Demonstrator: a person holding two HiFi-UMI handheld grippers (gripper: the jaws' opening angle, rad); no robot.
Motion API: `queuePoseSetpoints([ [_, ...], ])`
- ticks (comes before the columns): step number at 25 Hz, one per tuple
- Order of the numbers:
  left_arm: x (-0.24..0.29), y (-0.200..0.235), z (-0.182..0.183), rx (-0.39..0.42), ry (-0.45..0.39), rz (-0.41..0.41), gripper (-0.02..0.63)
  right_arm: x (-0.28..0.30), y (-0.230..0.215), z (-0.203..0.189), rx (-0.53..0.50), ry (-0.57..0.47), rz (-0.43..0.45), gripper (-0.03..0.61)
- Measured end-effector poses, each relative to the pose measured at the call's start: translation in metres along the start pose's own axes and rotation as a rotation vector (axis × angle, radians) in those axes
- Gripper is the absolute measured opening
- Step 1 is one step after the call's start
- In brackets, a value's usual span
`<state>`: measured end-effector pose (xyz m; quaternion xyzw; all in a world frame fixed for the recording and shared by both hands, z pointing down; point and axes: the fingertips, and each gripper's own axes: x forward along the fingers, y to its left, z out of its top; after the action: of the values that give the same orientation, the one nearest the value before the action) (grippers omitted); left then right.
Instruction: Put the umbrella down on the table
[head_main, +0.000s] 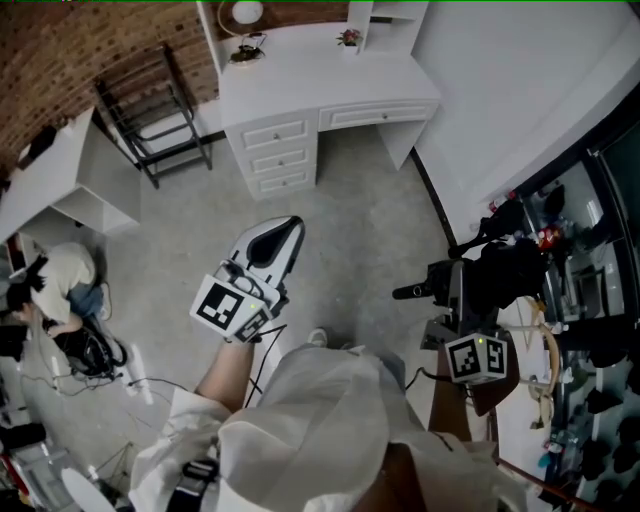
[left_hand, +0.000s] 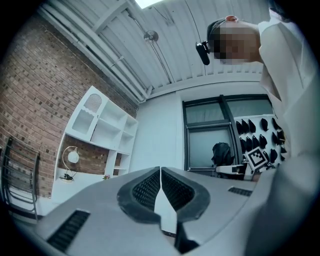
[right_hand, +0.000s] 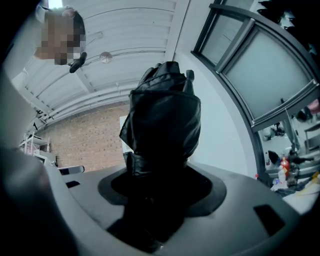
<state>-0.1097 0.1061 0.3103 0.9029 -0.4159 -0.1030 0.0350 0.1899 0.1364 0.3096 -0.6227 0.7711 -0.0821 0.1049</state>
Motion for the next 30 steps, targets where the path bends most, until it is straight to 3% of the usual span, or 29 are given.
queuePoseSetpoints([
  [5,0.018,0.013,-0.009,-0.024,0.008,0.006,0.031,0.020,-0.009,-0.005,0.006,0.011,-0.004,0.270],
  [14,0.076,0.041,-0.011,0.009,0.007,0.021,0.031,0.088,-0.039,-0.007,0.021,0.005,0.031,0.270],
  [30,0.292,0.114,-0.024,0.033,0.018,0.042,0.031,0.289,-0.145,0.006,0.043,0.041,0.111,0.270],
])
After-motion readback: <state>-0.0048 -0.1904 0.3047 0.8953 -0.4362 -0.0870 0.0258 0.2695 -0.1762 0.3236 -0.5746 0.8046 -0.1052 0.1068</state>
